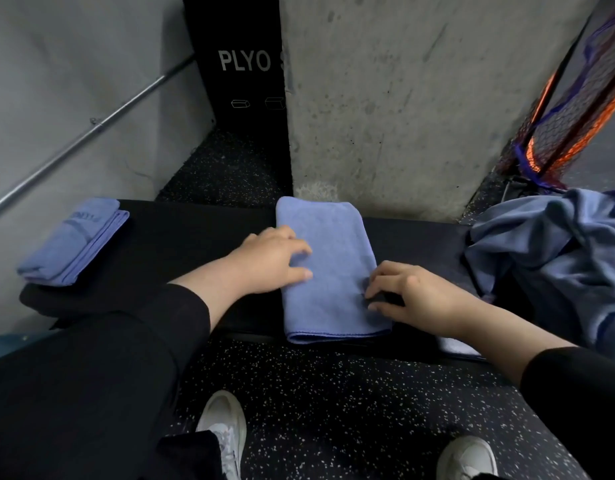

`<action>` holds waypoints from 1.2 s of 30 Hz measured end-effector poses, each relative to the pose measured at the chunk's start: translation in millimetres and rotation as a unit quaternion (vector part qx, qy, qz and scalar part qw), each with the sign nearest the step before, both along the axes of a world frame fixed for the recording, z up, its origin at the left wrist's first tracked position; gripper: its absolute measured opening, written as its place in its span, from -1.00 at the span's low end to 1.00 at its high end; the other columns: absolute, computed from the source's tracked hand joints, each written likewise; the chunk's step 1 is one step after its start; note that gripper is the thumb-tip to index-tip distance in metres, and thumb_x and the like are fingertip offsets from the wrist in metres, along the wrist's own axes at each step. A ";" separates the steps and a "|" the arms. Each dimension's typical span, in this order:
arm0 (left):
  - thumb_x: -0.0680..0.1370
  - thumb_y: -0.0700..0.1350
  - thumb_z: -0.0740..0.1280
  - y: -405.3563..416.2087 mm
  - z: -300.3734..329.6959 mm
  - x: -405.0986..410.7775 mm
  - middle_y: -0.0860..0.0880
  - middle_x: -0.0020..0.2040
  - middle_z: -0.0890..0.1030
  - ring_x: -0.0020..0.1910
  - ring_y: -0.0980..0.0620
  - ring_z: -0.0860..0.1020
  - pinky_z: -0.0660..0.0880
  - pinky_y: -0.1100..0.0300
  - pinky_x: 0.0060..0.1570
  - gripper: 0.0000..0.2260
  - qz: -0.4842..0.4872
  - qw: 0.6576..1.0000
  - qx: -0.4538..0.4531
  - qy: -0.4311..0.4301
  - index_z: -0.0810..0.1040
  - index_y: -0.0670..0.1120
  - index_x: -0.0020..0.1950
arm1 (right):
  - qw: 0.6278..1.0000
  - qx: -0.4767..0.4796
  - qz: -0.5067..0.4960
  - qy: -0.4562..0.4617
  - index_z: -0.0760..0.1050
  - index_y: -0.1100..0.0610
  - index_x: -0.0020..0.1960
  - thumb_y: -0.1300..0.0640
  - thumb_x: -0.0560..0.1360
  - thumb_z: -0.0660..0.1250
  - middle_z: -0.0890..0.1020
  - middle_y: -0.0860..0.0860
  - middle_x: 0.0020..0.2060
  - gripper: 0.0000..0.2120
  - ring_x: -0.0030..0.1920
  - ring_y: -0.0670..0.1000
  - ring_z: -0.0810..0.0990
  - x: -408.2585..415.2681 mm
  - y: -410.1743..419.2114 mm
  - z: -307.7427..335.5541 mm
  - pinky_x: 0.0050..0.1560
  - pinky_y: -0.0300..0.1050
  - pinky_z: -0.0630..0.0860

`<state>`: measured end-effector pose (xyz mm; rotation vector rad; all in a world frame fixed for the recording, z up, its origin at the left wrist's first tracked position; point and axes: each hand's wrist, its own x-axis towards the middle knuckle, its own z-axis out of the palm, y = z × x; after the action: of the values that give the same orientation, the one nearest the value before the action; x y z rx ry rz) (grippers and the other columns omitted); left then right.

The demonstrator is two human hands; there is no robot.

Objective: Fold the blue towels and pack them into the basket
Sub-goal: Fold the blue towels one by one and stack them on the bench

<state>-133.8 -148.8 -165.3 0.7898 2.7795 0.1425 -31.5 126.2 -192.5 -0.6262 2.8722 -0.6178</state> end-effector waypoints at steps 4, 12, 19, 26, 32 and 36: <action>0.59 0.33 0.19 -7.4 -10.8 5.0 0.06 0.66 -0.20 0.63 0.00 -0.20 -0.10 -0.25 0.55 -0.31 -0.050 0.989 -0.108 -0.092 -0.06 0.26 0.63 | 0.996 0.053 -0.011 0.066 0.61 -0.15 0.03 -0.27 0.53 0.12 0.52 -0.20 0.12 -0.65 0.12 -0.03 0.48 4.6 2.8 -7.2 0.04 0.00 0.39; 0.68 0.20 0.13 -6.0 -16.7 1.7 -0.03 0.66 -0.20 0.63 0.03 -0.22 -0.17 -0.22 0.56 -0.41 -0.049 0.996 -0.070 -0.009 -0.01 0.13 0.65 | 0.995 0.058 0.049 0.061 0.53 -0.17 0.20 -0.36 0.51 0.18 0.48 -0.22 0.21 -0.60 0.21 -0.11 0.45 15.0 -5.5 -9.0 0.14 -0.04 0.41; 0.62 0.36 0.01 -29.2 -29.4 48.3 0.03 0.64 -0.30 0.59 0.10 -0.35 -0.21 -0.15 0.58 -0.30 -0.154 0.985 -0.077 -0.024 -0.19 0.13 0.65 | 0.990 0.071 0.030 0.119 0.52 -0.15 0.09 -0.19 0.46 0.21 0.52 -0.23 0.12 -0.73 0.08 -0.08 0.50 18.1 -12.6 -10.4 0.02 -0.05 0.40; 0.59 0.40 -0.03 -39.2 -20.1 66.1 0.06 0.66 0.05 0.62 0.18 -0.04 -0.13 -0.06 0.59 -0.35 -0.167 0.985 -0.027 0.023 0.19 0.12 0.61 | 0.974 0.126 -0.050 0.181 0.46 0.06 -0.15 -0.05 0.48 0.13 0.53 -0.07 -0.20 -0.78 -0.16 0.06 0.52 13.2 -34.7 -17.2 -0.17 0.02 0.41; 0.69 0.22 0.06 -26.9 -25.0 62.9 0.08 0.64 0.13 0.60 0.14 0.07 0.01 -0.05 0.57 -0.54 -0.160 0.986 -0.024 0.045 0.25 0.16 0.58 | 0.987 0.123 0.031 0.098 0.48 -0.14 0.08 -0.25 0.46 0.19 0.49 -0.21 0.05 -0.70 0.00 -0.07 0.44 9.4 -19.7 -7.2 -0.07 -0.05 0.38; 0.67 0.26 0.06 -27.0 -26.2 59.9 0.07 0.63 0.17 0.59 0.12 0.10 0.05 -0.07 0.55 -0.51 -0.170 0.984 -0.023 0.053 0.27 0.15 0.57 | 0.981 0.135 0.044 0.130 0.54 -0.12 0.07 -0.25 0.45 0.24 0.52 -0.19 0.08 -0.69 0.03 -0.06 0.48 13.3 -17.0 -8.2 -0.04 -0.07 0.35</action>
<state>-73.9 -175.7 -191.4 1.2760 2.6815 -0.0268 -18.2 109.1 -200.7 -0.8389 3.0652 -0.1346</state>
